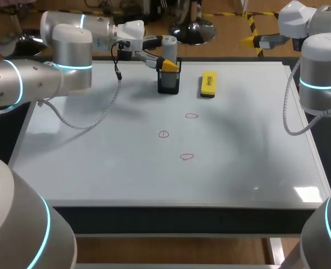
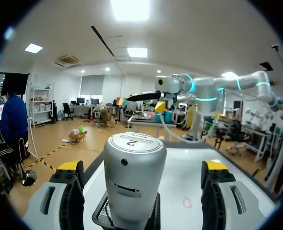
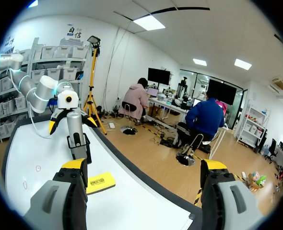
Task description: Pick up the inspection probe, press it on each red-marked spot on the whiteboard one by one, put down the probe, pick up the eraser, and wipe off all the red marks.
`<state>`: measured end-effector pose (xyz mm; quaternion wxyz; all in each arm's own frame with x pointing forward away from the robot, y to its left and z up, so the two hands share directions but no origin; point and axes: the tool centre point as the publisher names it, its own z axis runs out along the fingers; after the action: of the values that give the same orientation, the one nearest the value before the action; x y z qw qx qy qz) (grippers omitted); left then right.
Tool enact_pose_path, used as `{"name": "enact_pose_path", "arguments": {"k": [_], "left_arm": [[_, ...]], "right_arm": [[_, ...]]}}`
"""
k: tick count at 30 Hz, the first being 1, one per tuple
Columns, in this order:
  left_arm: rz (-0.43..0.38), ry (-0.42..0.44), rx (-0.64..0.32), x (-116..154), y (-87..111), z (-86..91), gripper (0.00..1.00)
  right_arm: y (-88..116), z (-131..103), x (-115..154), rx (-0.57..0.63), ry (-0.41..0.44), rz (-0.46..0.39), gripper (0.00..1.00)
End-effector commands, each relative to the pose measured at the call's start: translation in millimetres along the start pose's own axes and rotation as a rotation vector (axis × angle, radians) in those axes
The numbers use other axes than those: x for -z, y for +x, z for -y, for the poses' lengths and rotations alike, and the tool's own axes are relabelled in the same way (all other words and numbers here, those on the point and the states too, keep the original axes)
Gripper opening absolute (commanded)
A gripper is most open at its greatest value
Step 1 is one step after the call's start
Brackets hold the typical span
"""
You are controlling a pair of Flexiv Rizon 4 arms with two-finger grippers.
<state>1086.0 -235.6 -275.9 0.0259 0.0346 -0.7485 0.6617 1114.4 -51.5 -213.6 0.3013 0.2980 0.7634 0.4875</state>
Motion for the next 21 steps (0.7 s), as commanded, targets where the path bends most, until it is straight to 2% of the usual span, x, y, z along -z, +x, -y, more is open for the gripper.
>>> {"name": "enact_pose_path", "arguments": {"k": [1,4,5,6,7,9,16,21], "left_arm": [[-0.005,0.003,-0.003,-1,-2.2,-1.2,1.00],[-0.005,0.002,-0.001,-1,-2.0,-1.9,0.98],[-0.005,0.003,-0.001,-1,-1.8,-2.0,0.87],[-0.005,0.003,-0.001,-1,-1.4,-2.1,0.63],[-0.005,0.004,-0.001,-1,-0.9,-2.3,0.47],[-0.014,0.007,-0.005,0,1.7,-2.7,0.00],[-0.030,0.000,-0.014,4,11.1,-2.7,0.00],[-0.016,0.007,-0.024,6,11.0,2.6,0.00]], "right_arm": [[-1,0,0,0.000,0.002,-0.002,1.00],[-1,0,0,0.000,0.002,-0.002,1.00],[-1,0,0,0.000,0.002,-0.002,1.00],[-1,0,0,0.000,0.002,-0.002,1.00],[-1,0,0,0.000,0.002,-0.002,1.00],[-1,0,0,0.000,0.002,-0.002,1.00],[-1,0,0,0.000,0.002,-0.002,1.00],[-1,0,0,0.000,0.002,-0.002,1.00]]}}
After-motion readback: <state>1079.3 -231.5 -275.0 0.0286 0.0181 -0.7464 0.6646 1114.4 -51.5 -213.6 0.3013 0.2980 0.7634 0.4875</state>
